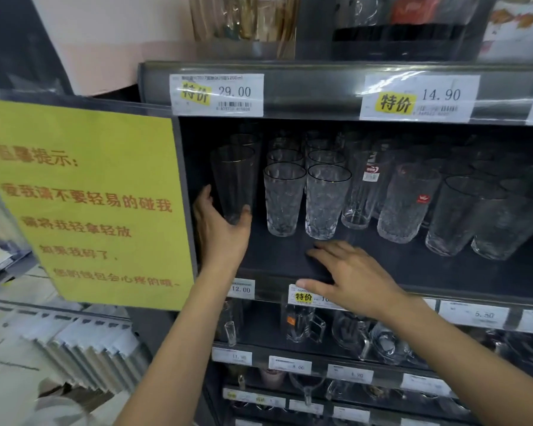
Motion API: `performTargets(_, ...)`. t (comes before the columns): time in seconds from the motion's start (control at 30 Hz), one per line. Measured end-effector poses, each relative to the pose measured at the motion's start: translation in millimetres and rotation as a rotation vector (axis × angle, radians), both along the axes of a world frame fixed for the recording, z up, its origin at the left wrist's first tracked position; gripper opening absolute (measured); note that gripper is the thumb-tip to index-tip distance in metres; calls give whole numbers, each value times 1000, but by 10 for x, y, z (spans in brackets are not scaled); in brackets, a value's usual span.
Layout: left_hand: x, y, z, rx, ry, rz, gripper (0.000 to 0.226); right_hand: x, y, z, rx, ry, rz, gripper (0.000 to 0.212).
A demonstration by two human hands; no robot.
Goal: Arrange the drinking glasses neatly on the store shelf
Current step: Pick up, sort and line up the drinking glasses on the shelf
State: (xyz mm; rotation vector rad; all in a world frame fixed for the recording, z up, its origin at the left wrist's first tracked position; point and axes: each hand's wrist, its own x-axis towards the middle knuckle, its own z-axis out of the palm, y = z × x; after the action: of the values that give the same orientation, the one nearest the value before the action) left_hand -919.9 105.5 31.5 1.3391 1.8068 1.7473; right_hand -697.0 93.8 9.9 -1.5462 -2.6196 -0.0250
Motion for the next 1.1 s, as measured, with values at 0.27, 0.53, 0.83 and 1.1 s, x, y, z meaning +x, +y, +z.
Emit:
performTargets(0.27, -152, 318, -85, -44, -26, -74, 86, -66, -58, -27, 15, -112, -39, 90)
performTargets(0.53, -294, 468, -66, -72, 25, -68, 73, -62, -55, -38, 33, -116, -41, 98)
performTargets(0.83, -213, 450, -76, -155, 6, -323, 73, -54, -24, -73, 33, -118, -39, 89)
performTargets(1.1, -223, 519, -130, -94, 14, -185, 72, -45, -5, -99, 32, -97, -46, 87)
